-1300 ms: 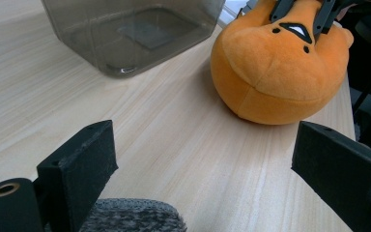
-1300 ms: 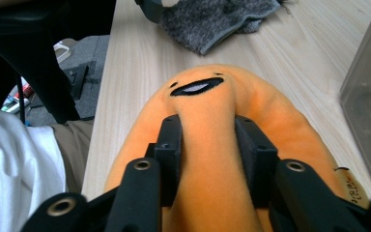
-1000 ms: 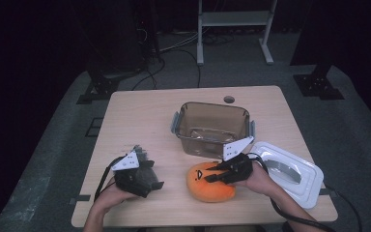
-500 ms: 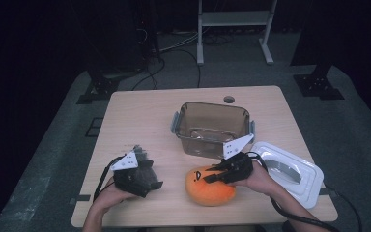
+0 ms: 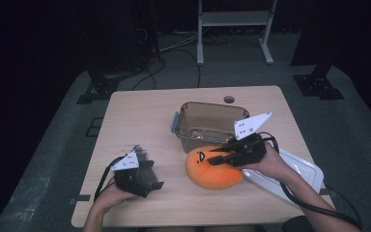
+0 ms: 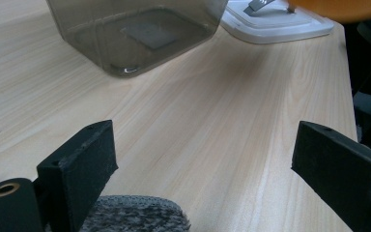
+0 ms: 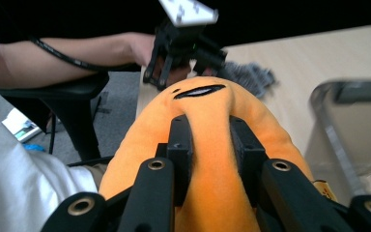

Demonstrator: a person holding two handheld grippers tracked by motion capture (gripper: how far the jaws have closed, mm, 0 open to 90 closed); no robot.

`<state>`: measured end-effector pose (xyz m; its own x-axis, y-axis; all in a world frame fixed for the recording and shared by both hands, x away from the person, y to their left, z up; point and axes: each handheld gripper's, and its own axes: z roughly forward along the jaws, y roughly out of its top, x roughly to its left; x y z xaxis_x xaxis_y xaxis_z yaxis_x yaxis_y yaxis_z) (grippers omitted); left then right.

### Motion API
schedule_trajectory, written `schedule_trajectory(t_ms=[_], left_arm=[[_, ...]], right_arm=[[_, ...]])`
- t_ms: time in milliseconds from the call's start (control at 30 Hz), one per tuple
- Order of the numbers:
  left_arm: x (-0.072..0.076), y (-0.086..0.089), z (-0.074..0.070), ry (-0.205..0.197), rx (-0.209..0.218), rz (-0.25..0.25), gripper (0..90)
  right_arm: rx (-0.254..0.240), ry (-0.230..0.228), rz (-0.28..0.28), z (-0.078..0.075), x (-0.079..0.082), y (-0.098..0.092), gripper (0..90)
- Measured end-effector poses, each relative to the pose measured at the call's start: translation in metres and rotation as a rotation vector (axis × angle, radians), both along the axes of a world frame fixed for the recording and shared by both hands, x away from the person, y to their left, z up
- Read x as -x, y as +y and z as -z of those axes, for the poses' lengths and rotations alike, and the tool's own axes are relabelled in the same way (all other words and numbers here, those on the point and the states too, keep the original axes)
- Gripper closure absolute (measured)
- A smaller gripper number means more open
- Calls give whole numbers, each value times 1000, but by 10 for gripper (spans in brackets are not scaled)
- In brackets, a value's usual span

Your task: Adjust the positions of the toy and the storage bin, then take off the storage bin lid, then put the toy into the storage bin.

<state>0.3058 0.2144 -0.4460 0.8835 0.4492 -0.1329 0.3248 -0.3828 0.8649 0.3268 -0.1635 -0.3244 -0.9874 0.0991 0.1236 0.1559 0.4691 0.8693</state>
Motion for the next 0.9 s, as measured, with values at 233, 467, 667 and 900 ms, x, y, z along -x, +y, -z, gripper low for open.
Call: schedule_trajectory(t_ms=[233, 467, 667, 900], left_arm=[[0, 0, 0, 1, 4, 1, 76], [0, -1, 0, 1, 4, 6, 76], [-1, 0, 0, -2, 6, 7, 76], [-2, 1, -1, -2, 5, 10, 76]], right_arm=[[14, -42, 4, -31, -5, -2, 739], [15, -58, 1, -43, -12, 5, 739], [4, -57, 12, -48, -23, 5, 738], [-1, -60, 34, -56, -37, 3, 738]])
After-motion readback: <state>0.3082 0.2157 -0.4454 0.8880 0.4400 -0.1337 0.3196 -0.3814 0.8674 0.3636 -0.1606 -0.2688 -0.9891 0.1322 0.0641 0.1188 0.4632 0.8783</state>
